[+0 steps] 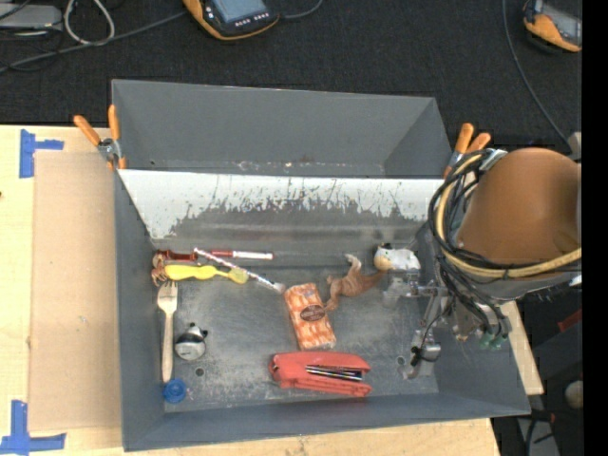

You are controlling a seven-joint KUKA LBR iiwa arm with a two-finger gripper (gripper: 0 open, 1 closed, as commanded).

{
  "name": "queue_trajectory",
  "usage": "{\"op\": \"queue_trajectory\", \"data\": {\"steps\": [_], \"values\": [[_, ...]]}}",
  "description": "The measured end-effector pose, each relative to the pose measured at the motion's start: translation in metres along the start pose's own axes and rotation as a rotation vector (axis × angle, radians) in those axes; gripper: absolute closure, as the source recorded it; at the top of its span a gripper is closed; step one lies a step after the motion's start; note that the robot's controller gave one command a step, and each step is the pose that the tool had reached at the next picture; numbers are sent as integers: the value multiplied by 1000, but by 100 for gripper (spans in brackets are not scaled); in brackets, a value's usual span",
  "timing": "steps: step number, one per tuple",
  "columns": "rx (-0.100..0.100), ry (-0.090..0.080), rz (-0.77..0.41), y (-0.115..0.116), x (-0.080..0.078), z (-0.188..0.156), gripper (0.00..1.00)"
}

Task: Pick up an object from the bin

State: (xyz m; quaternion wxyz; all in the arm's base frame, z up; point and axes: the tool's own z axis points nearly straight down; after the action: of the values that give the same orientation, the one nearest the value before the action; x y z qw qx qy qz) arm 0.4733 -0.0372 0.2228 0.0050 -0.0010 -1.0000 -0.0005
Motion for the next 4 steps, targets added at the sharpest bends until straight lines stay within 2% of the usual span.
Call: {"op": "queue_trajectory", "data": {"steps": [1, 2, 3, 4], "values": [[1, -8, -2, 0, -2, -4, 0], [1, -10, -124, 37, -3, 68, 0], [0, -20, -166, 94, -7, 61, 0], [3, -4, -235, 85, 1, 80, 0]]}}
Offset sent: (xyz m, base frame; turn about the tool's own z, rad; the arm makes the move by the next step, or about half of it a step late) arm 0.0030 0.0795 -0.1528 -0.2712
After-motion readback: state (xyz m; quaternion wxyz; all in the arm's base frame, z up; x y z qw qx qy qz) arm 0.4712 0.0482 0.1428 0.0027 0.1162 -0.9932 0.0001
